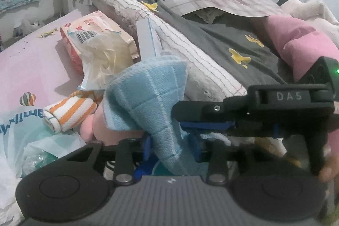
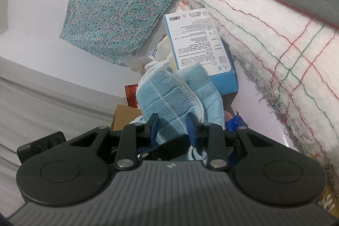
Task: Organize soft objects
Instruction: 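Lift the towel with the left tool toward the box while the right tool grasps the wipes pack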
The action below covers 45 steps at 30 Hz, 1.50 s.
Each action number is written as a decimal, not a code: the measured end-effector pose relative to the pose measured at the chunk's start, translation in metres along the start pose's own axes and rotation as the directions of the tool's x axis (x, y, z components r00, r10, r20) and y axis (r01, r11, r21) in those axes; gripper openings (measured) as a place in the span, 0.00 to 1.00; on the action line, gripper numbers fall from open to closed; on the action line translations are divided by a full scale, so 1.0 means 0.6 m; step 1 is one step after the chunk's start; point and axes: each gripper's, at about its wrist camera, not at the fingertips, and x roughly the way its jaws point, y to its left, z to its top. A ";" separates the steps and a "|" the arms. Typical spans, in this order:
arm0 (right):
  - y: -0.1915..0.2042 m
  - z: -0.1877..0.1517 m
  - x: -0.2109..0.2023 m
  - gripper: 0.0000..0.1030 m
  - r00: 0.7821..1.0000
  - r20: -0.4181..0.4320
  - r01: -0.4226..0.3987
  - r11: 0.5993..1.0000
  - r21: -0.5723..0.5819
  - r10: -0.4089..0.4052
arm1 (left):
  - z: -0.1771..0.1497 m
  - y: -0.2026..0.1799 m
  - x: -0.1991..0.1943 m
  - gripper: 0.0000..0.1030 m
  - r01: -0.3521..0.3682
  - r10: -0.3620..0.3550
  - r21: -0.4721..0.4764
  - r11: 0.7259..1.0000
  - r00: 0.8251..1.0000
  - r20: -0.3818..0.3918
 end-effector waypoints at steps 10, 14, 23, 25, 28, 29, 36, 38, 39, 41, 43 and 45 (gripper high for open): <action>0.047 -0.033 -0.077 0.33 0.995 0.097 0.027 0.999 -0.034 -0.024 | 0.000 0.010 -0.037 0.13 0.021 -0.019 -0.085 0.996 1.000 0.024; 0.065 -0.075 -0.111 0.44 0.990 0.116 0.085 0.996 -0.038 -0.080 | -0.008 0.020 -0.082 0.13 0.028 -0.019 -0.099 0.995 0.996 0.088; 0.058 -0.175 -0.072 0.80 0.966 0.071 0.239 0.962 0.135 -0.250 | -0.039 0.057 -0.172 0.13 0.008 0.027 -0.156 0.988 0.975 0.220; 0.047 -0.178 -0.053 0.82 0.951 0.058 0.283 0.929 0.237 -0.304 | -0.048 0.069 -0.188 0.13 0.004 0.038 -0.174 0.985 0.969 0.243; 0.034 -0.174 -0.027 0.82 0.919 0.061 0.349 0.873 0.341 -0.391 | -0.063 0.086 -0.211 0.13 -0.002 0.058 -0.198 0.980 0.959 0.276; 0.034 -0.170 -0.020 0.82 0.906 0.072 0.366 0.858 0.359 -0.417 | -0.069 0.093 -0.221 0.13 0.000 0.061 -0.206 0.979 0.955 0.289; 0.065 -0.153 0.037 0.95 0.828 0.111 0.468 0.786 0.405 -0.550 | -0.098 0.142 -0.276 0.13 0.019 0.074 -0.246 0.969 0.929 0.363; 0.080 -0.149 0.057 0.98 0.784 0.122 0.517 0.748 0.416 -0.609 | -0.106 0.154 -0.284 0.13 0.029 0.071 -0.253 0.967 0.923 0.377; 0.088 -0.146 0.067 0.99 0.759 0.135 0.541 0.732 0.414 -0.637 | -0.110 0.160 -0.288 0.13 0.036 0.069 -0.259 0.965 0.921 0.384; 0.094 -0.137 0.082 0.99 0.709 0.154 0.585 0.696 0.417 -0.688 | -0.117 0.170 -0.295 0.13 0.050 0.063 -0.269 0.962 0.917 0.395; 0.094 -0.127 0.090 0.99 0.676 0.153 0.614 0.666 0.425 -0.721 | -0.126 0.182 -0.307 0.13 0.059 0.063 -0.279 0.958 0.909 0.411; 0.095 -0.125 0.094 0.99 0.654 0.157 0.634 0.649 0.420 -0.740 | -0.133 0.195 -0.322 0.13 0.059 0.074 -0.288 0.956 0.900 0.429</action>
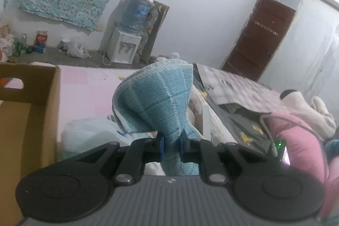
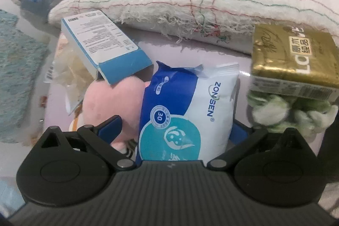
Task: Organize soft objects
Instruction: 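Lift the towel with the left tool toward the box while the right tool grasps the wipes pack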
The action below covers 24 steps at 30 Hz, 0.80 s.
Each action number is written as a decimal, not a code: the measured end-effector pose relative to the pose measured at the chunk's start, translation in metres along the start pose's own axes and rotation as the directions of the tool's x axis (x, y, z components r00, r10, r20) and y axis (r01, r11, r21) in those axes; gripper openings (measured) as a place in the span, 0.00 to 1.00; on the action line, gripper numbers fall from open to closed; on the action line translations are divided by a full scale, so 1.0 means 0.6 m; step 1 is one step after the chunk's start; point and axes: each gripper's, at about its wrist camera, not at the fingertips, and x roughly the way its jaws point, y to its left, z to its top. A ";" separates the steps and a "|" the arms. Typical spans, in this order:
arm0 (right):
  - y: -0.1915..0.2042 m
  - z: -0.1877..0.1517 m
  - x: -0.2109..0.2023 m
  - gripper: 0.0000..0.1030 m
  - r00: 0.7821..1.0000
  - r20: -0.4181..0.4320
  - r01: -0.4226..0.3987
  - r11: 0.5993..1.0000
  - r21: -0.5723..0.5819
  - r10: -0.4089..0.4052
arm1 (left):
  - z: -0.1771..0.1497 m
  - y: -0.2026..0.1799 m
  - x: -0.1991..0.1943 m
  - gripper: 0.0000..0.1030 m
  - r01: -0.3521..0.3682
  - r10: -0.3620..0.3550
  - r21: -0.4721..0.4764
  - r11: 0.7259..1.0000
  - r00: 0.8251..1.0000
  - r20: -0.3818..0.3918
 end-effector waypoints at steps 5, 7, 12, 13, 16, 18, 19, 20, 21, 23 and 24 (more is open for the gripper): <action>0.006 -0.010 0.000 0.92 0.999 0.040 0.008 0.999 -0.034 -0.007 | 0.020 0.042 -0.042 0.13 -0.049 0.049 -0.005 0.999 0.998 0.040; 0.002 -0.015 -0.008 0.77 0.999 0.046 0.014 0.999 -0.051 -0.012 | 0.028 0.061 -0.057 0.13 -0.085 0.085 -0.005 0.996 0.995 0.048; -0.032 -0.010 -0.016 0.59 0.997 0.017 -0.072 0.997 -0.027 0.072 | 0.046 0.116 -0.086 0.13 -0.185 0.185 -0.012 0.983 0.981 0.056; -0.036 -0.010 -0.018 0.58 0.996 0.016 -0.086 0.996 -0.024 0.087 | 0.050 0.127 -0.089 0.13 -0.207 0.207 -0.015 0.978 0.977 0.054; -0.049 -0.011 -0.023 0.55 0.991 0.016 -0.132 0.991 -0.013 0.133 | 0.062 0.163 -0.093 0.13 -0.260 0.261 -0.036 0.965 0.965 0.028; -0.057 -0.013 -0.027 0.54 0.987 0.014 -0.160 0.987 -0.011 0.160 | 0.070 0.184 -0.096 0.13 -0.287 0.288 -0.046 0.957 0.958 0.005; -0.058 -0.014 -0.028 0.54 0.985 0.013 -0.170 0.985 -0.012 0.170 | 0.073 0.195 -0.098 0.13 -0.307 0.307 -0.042 0.951 0.952 -0.004; -0.061 -0.015 -0.032 0.54 0.983 0.012 -0.182 0.983 -0.015 0.182 | 0.075 0.205 -0.100 0.13 -0.329 0.328 -0.032 0.944 0.944 -0.011; -0.062 -0.014 -0.034 0.53 0.980 0.013 -0.198 0.980 -0.020 0.198 | 0.075 0.216 -0.102 0.13 -0.350 0.350 -0.025 0.936 0.937 -0.018; -0.060 -0.016 -0.047 0.53 0.972 0.029 -0.231 0.972 -0.046 0.232 | 0.084 0.233 -0.101 0.13 -0.389 0.388 -0.016 0.921 0.921 -0.036; -0.059 -0.016 -0.054 0.53 0.968 0.038 -0.244 0.968 -0.060 0.246 | 0.090 0.241 -0.099 0.13 -0.405 0.404 -0.008 0.914 0.913 -0.046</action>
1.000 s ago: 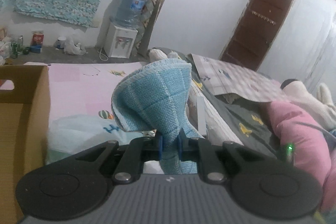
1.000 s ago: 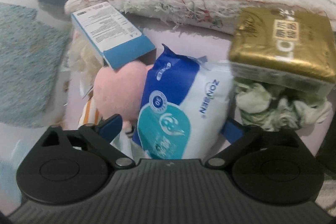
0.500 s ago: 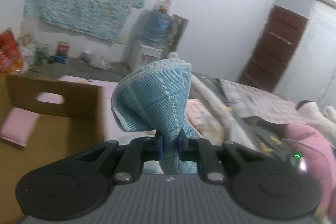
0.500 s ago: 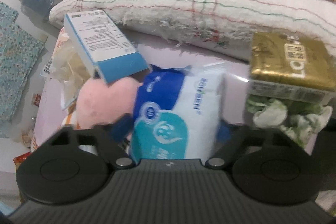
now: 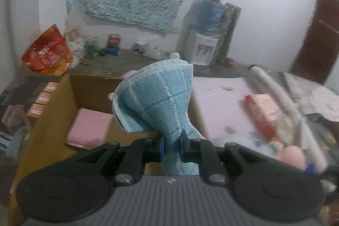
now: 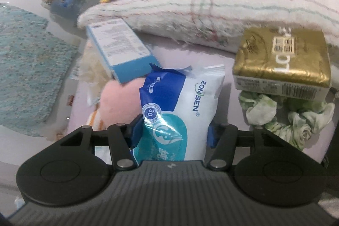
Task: Organize soft objects
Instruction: 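Lift the towel with the left tool toward the box while the right tool grasps the wipes pack, then lower the towel into the box with the left tool while the right tool drops the wipes pack in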
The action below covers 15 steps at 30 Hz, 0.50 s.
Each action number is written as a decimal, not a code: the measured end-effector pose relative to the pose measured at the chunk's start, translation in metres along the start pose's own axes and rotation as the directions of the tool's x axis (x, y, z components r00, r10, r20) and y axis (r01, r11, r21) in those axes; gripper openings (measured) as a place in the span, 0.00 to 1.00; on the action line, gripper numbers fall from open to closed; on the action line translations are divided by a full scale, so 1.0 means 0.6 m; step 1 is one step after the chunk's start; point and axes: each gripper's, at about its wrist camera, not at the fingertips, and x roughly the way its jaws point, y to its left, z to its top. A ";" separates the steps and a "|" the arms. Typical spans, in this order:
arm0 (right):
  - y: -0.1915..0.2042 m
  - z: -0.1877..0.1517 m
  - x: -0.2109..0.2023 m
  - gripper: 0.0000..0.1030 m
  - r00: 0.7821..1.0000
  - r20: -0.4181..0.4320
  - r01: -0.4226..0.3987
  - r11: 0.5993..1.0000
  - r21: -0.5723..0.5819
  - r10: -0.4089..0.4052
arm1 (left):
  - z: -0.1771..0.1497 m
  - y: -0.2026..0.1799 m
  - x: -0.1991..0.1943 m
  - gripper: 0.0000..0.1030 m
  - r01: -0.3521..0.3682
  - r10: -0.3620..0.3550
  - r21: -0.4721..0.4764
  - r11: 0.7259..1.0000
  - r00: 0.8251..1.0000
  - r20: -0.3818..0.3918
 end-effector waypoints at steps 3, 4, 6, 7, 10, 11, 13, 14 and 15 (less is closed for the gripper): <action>0.014 0.003 -0.024 0.53 0.997 0.030 -0.071 0.996 -0.046 0.072 | 0.013 0.013 0.021 0.13 -0.069 0.070 0.037 0.997 0.997 -0.029; 0.017 0.004 -0.032 0.53 0.995 0.037 -0.086 0.995 -0.058 0.089 | 0.018 0.016 0.031 0.13 -0.090 0.092 0.049 0.995 0.995 -0.039; 0.029 0.007 -0.049 0.53 0.989 0.053 -0.133 0.987 -0.091 0.138 | 0.026 0.019 0.052 0.13 -0.121 0.125 0.072 0.990 0.990 -0.061; 0.038 0.007 -0.058 0.53 0.985 0.060 -0.154 0.982 -0.111 0.162 | 0.028 0.018 0.063 0.13 -0.132 0.139 0.085 0.988 0.988 -0.073; 0.084 0.004 -0.086 0.53 0.965 0.082 -0.224 0.949 -0.222 0.248 | 0.032 0.015 0.102 0.13 -0.161 0.176 0.135 0.978 0.979 -0.108; 0.110 0.000 -0.096 0.53 0.956 0.081 -0.250 0.926 -0.284 0.283 | 0.034 0.014 0.117 0.14 -0.162 0.181 0.150 0.975 0.975 -0.126; 0.158 -0.006 -0.110 0.53 0.934 0.047 -0.314 0.875 -0.368 0.355 | 0.034 0.015 0.145 0.14 -0.150 0.177 0.176 0.973 0.973 -0.150; 0.187 -0.012 -0.109 0.53 0.916 0.003 -0.365 0.837 -0.408 0.401 | 0.035 0.014 0.157 0.14 -0.150 0.180 0.186 0.971 0.971 -0.159; 0.212 -0.019 -0.108 0.53 0.899 -0.039 -0.408 0.802 -0.437 0.436 | 0.036 0.014 0.169 0.14 -0.143 0.177 0.197 0.970 0.970 -0.168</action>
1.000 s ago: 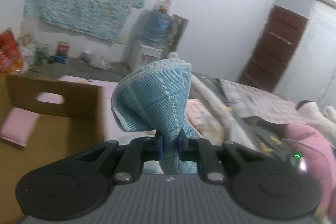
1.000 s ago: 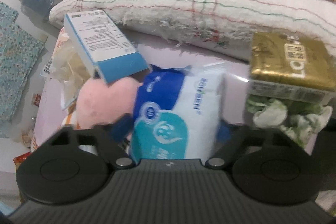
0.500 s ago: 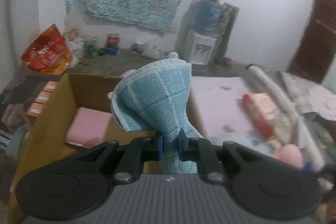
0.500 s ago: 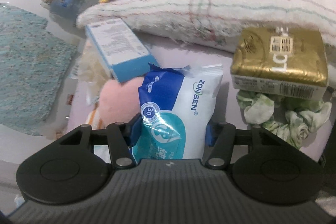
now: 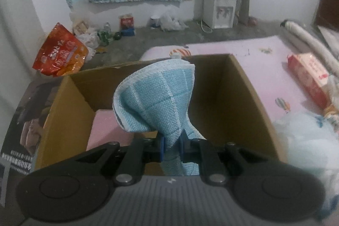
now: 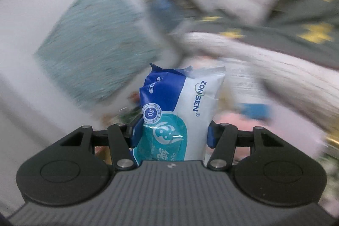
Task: Organize soft objects
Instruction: 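Lower the towel into the box with the left tool while the right tool drops the wipes pack in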
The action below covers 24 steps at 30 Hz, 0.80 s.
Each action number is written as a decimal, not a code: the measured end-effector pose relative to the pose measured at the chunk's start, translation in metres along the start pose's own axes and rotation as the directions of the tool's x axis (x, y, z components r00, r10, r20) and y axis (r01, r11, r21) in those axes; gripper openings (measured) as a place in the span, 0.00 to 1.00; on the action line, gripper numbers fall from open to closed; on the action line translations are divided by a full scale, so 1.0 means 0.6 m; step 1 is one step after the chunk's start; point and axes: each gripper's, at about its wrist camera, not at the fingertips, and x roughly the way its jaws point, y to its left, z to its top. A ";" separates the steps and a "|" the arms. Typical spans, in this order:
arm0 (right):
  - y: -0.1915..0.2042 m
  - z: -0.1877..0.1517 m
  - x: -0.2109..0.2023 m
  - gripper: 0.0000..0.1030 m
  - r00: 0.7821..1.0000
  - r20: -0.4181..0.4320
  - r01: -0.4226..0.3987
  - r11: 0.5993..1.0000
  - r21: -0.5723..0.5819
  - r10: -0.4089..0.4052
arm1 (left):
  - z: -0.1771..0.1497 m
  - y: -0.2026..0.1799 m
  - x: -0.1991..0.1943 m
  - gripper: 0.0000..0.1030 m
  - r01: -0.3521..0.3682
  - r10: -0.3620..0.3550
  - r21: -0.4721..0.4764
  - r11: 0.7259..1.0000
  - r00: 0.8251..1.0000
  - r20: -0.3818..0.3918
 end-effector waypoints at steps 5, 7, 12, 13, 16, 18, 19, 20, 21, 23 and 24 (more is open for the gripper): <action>0.111 0.001 0.122 0.53 0.965 -0.174 -0.218 0.970 -0.106 0.197 | 0.012 0.008 0.048 0.14 0.042 -0.041 0.016 0.999 0.997 -0.068; 0.149 -0.007 0.181 0.53 0.937 -0.264 -0.269 0.955 -0.127 0.228 | 0.015 0.015 0.060 0.14 0.048 -0.046 0.018 0.999 0.995 -0.085; 0.223 -0.038 0.314 0.53 0.873 -0.427 -0.342 0.919 -0.196 0.234 | 0.014 0.038 0.077 0.15 0.064 -0.067 -0.031 0.997 0.991 -0.117; 0.235 -0.044 0.334 0.53 0.866 -0.442 -0.353 0.911 -0.213 0.232 | 0.015 0.043 0.081 0.15 0.063 -0.067 -0.037 0.997 0.990 -0.122; 0.266 -0.058 0.394 0.53 0.836 -0.504 -0.387 0.883 -0.265 0.216 | 0.014 0.055 0.095 0.16 0.052 -0.057 -0.034 0.998 0.988 -0.145; 0.292 -0.076 0.414 0.53 0.810 -0.551 -0.407 0.868 -0.284 0.200 | 0.013 0.062 0.101 0.16 0.046 -0.052 -0.041 0.998 0.986 -0.157; 0.298 -0.083 0.428 0.53 0.797 -0.574 -0.413 0.862 -0.295 0.186 | 0.012 0.067 0.103 0.16 0.047 -0.055 -0.049 0.998 0.985 -0.163; 0.312 -0.096 0.433 0.54 0.786 -0.593 -0.421 0.854 -0.307 0.174 | 0.011 0.072 0.103 0.16 0.052 -0.061 -0.059 0.997 0.984 -0.168; 0.323 -0.106 0.444 0.54 0.773 -0.613 -0.428 0.846 -0.319 0.160 | 0.009 0.077 0.103 0.16 0.055 -0.067 -0.073 0.996 0.983 -0.170; 0.342 -0.130 0.450 0.54 0.760 -0.637 -0.428 0.836 -0.344 0.127 | 0.008 0.086 0.104 0.16 0.058 -0.074 -0.095 0.994 0.982 -0.176; 0.352 -0.140 0.455 0.54 0.753 -0.650 -0.428 0.830 -0.358 0.108 | 0.006 0.089 0.105 0.17 0.055 -0.072 -0.101 0.993 0.981 -0.179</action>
